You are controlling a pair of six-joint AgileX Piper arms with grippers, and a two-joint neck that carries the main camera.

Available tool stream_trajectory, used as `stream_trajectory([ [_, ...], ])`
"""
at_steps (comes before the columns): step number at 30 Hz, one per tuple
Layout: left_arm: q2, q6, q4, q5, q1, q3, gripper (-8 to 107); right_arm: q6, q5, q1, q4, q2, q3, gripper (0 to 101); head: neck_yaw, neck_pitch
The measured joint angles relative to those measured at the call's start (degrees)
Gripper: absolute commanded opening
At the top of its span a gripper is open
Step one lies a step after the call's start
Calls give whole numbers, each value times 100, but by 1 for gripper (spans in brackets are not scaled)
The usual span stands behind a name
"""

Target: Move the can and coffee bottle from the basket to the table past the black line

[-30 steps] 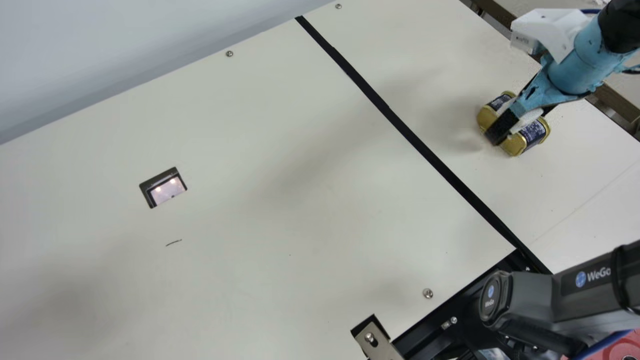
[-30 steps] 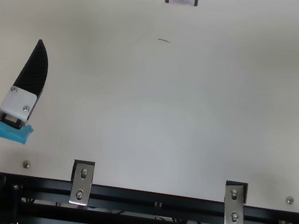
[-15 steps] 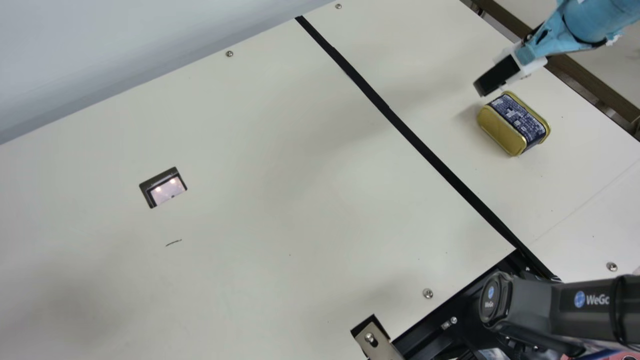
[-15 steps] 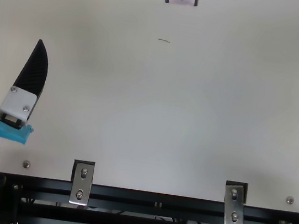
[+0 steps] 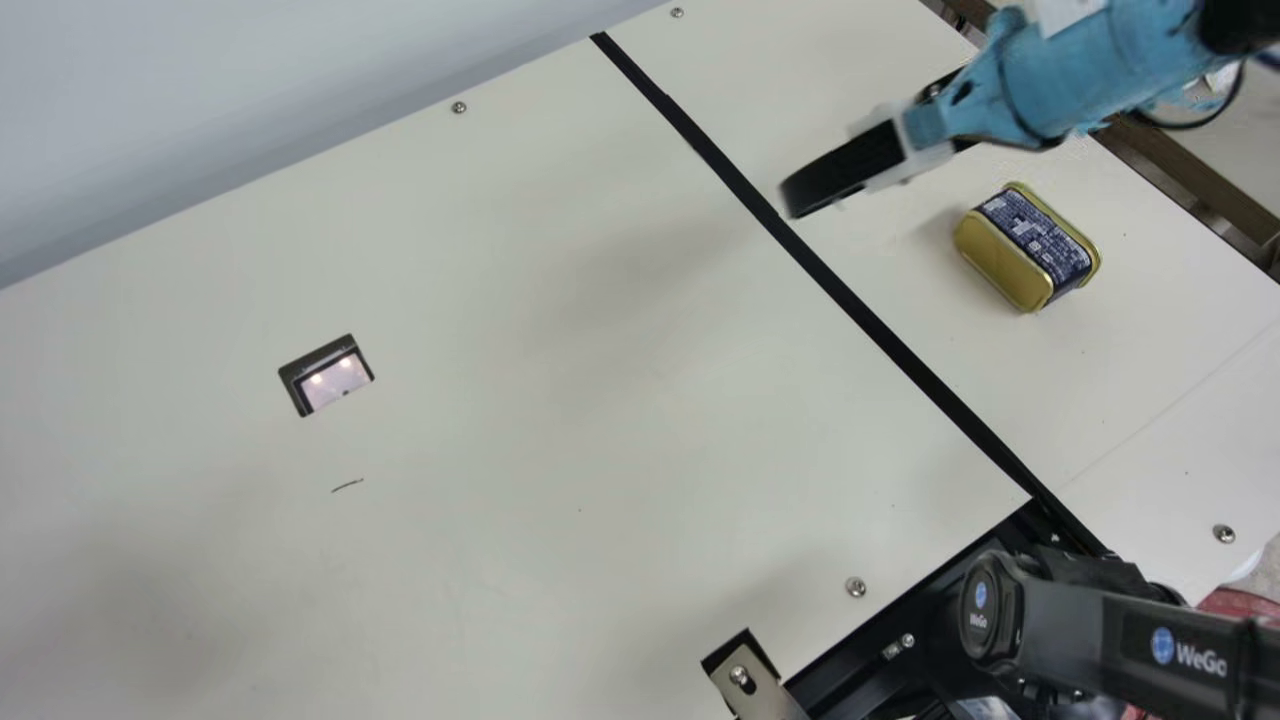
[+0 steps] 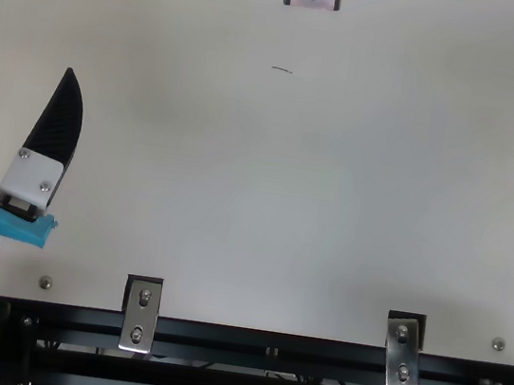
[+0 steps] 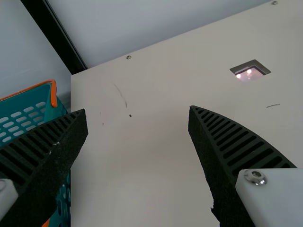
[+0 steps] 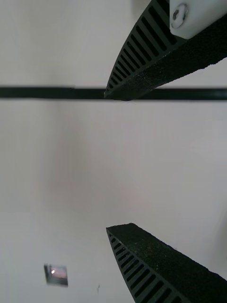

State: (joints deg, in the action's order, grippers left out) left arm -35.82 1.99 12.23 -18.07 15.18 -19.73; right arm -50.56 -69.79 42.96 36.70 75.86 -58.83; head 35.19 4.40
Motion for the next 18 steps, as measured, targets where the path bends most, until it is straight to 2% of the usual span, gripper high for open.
stream_trajectory([
  [4,0,0,0,0,0,0,90,346,4,-442,578,-326,277,101,0,29],
  [8,0,0,0,0,0,0,90,816,-12,-925,948,-744,263,101,0,29],
  [18,0,0,0,0,0,0,90,2402,-46,-2142,824,-1888,-33,101,0,29],
])
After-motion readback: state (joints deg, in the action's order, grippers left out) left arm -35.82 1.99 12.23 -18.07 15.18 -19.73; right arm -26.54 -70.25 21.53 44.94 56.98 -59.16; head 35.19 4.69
